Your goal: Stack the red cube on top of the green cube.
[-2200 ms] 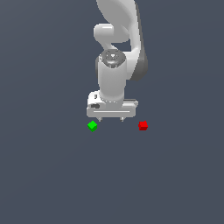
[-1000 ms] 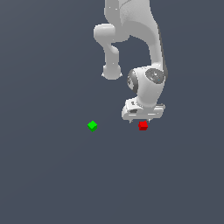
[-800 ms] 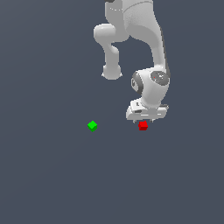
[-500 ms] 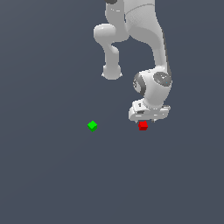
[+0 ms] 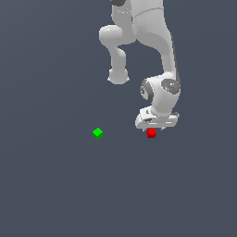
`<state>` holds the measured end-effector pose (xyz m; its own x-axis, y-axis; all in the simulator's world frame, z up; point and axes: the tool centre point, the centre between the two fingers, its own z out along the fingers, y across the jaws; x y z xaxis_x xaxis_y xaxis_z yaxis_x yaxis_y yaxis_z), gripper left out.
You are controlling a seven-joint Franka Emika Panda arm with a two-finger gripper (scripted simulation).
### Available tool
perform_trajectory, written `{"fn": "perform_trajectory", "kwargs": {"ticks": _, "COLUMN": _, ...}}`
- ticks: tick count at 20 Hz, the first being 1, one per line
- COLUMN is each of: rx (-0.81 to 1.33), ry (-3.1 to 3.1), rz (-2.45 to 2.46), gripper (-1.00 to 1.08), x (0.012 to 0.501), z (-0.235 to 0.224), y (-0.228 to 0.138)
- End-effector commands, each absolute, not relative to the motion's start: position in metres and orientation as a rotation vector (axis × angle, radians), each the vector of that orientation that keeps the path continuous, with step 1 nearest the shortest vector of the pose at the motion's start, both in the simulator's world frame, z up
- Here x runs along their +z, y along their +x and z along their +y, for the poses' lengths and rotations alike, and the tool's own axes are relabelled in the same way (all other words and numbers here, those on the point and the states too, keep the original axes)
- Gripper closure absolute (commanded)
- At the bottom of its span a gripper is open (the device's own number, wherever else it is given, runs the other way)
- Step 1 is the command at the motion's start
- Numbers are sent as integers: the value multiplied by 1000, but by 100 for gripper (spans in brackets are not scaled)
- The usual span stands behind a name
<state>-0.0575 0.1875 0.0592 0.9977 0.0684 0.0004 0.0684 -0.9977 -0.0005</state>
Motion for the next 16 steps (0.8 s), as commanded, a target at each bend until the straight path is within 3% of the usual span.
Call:
{"fn": "perform_trajectory", "kwargs": {"ticks": 1, "rx": 1, "ry": -3139, "rz": -107, "gripper": -92, "x": 49, "z": 187, "y": -58}}
{"fn": "perform_trajectory", "kwargs": {"ticks": 11, "rx": 0, "ry": -3140, "rz": -105, "gripper": -92, "x": 20, "z": 186, "y": -57}}
{"fn": "perform_trajectory", "kwargs": {"ticks": 12, "rx": 0, "ry": -3140, "rz": -105, "gripper": 108, "x": 20, "z": 186, "y": -57}}
{"fn": "perform_trajectory", "kwargs": {"ticks": 16, "rx": 0, "ry": -3140, "rz": -105, "gripper": 108, "x": 20, "z": 186, "y": -57}}
